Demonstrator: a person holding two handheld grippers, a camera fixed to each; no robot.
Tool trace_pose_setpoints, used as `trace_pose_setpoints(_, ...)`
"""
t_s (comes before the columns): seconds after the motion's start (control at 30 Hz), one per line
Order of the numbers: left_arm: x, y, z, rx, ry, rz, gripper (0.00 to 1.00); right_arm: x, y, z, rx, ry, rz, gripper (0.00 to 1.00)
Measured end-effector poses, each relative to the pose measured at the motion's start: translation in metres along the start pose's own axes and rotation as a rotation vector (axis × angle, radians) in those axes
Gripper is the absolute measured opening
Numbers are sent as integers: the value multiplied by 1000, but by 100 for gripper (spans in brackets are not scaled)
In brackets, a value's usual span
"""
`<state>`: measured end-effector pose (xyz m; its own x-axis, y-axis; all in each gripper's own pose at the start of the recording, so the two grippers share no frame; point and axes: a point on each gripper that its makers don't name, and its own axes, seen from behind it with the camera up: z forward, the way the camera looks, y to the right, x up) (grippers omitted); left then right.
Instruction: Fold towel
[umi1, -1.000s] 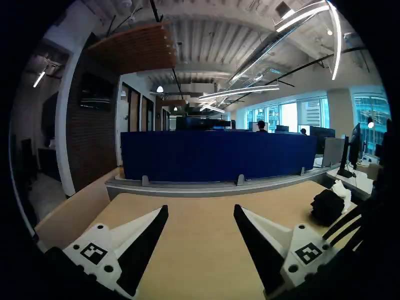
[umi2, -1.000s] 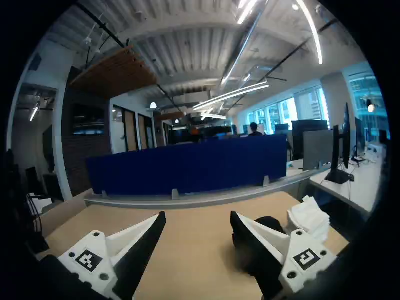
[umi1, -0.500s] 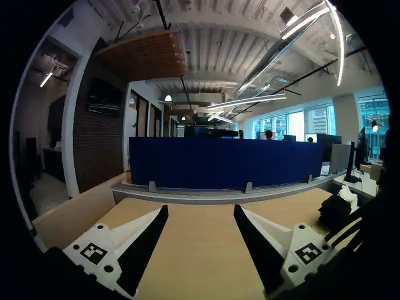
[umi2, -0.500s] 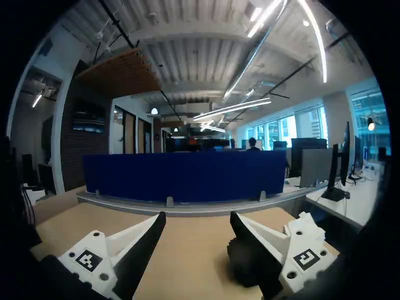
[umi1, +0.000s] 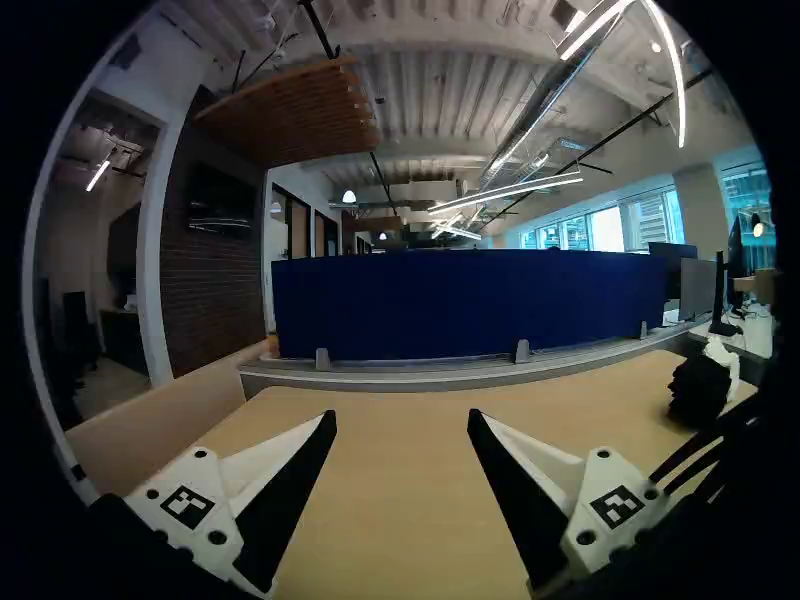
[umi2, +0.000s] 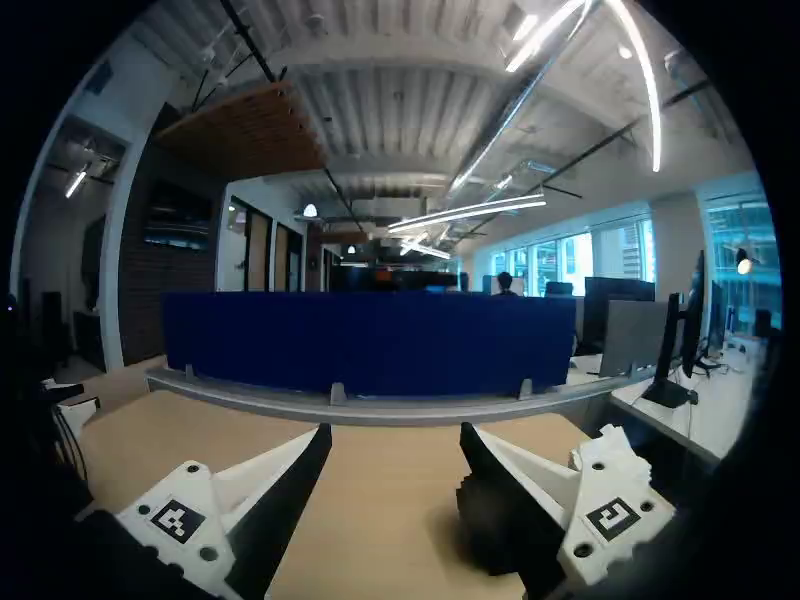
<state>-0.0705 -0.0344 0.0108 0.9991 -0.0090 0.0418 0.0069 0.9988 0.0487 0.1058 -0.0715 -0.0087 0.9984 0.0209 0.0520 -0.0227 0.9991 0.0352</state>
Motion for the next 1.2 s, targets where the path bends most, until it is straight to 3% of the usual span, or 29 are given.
trace_pose_setpoints(0.37, -54, 0, 10, 5, 11, -47, 97, -8, -14, 19, 6, 13, -18, 100)
trace_pose_setpoints(0.77, -92, 5, 16, 30, 22, -67, 98, -32, -28, 34, 27, 15, -39, 100)
trace_pose_setpoints(1.0, -97, 14, 15, 30, 37, -32, 97, -38, -22, 34, 26, 17, -39, 100)
trace_pose_setpoints(1.2, -103, 17, 15, 20, 36, -39, 97, -37, -16, 32, 20, 23, -30, 100)
